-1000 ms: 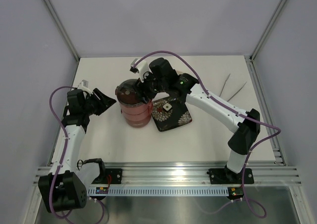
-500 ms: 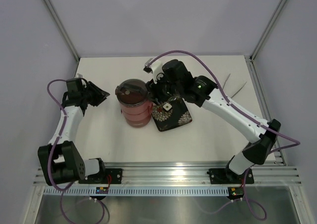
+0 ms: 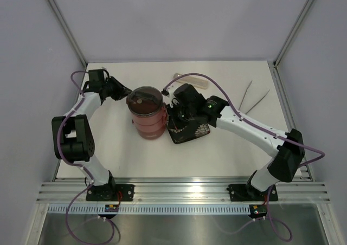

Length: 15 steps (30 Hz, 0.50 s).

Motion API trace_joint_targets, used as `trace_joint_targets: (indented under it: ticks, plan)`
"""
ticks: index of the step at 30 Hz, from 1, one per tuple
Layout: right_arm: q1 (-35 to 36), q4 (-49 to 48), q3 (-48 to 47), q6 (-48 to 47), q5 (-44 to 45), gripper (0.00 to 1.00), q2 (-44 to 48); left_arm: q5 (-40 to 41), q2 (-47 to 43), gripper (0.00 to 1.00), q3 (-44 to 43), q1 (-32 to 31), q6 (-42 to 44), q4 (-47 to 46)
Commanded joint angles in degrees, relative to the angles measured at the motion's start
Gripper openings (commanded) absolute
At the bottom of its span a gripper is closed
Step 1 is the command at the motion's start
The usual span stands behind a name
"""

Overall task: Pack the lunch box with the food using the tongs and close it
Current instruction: Adjust the fastener in the packing box.

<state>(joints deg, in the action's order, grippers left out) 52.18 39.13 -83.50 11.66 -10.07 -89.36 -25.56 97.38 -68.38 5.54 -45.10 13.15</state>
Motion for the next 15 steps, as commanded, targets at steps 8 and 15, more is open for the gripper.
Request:
trace_joint_targets:
  ticks: [8, 15]
  plan:
    - [-10.3, -2.2, -1.4, 14.0, -3.3, 0.00, -8.4, -5.7, 3.4, 0.14, -5.9, -1.2, -0.3, -2.9]
    - [-10.3, -9.2, 0.9, 15.1, -6.5, 0.00, -9.4, -6.7, 5.5, 0.13, -5.7, -2.2, -0.2, -3.5]
